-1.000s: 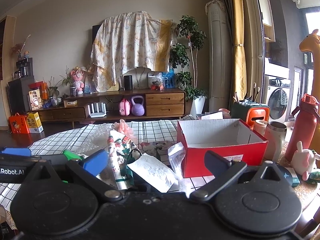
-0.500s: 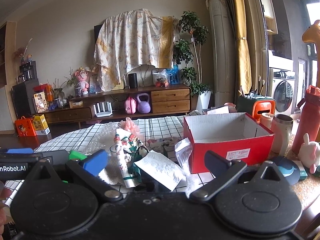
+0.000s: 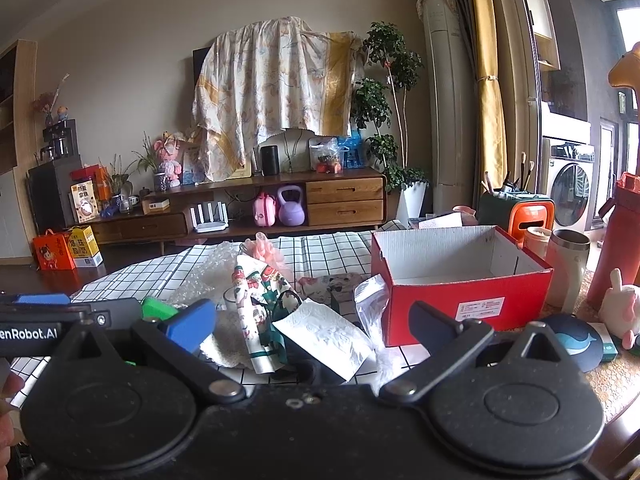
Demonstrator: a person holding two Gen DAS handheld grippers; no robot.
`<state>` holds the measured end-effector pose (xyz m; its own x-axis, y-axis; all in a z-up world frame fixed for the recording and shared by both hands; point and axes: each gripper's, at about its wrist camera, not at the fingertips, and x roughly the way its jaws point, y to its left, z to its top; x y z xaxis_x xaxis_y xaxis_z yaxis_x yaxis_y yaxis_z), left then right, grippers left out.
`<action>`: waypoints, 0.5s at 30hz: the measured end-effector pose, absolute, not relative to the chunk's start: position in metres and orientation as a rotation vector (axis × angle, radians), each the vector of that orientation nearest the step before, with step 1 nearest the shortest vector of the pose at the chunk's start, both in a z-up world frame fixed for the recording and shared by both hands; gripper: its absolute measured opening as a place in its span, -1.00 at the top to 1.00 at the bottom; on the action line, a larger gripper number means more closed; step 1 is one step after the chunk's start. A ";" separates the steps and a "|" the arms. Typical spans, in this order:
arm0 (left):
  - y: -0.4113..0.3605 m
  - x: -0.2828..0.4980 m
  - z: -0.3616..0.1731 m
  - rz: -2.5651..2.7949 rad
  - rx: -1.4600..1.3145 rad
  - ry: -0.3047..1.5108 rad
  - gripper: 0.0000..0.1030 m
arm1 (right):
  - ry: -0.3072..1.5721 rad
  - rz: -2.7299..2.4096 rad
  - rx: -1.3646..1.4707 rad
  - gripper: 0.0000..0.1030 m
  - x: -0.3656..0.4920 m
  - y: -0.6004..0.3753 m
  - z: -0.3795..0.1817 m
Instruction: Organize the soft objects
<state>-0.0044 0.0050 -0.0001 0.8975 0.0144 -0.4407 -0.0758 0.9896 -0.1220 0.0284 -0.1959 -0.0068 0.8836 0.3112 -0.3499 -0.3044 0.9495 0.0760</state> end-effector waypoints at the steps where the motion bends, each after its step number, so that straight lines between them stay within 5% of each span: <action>1: 0.005 -0.004 0.000 0.048 -0.137 0.455 -1.00 | 0.366 0.320 0.017 -1.00 0.028 -0.196 -0.007; 15: 0.007 -0.007 0.000 0.053 -0.138 0.451 -1.00 | 0.370 0.314 0.003 -1.00 0.027 -0.195 -0.008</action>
<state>-0.0068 0.0067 0.0004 0.8987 0.0203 -0.4381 -0.0815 0.9892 -0.1214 0.0270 -0.1947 -0.0079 0.8844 0.3026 -0.3553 -0.3013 0.9516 0.0603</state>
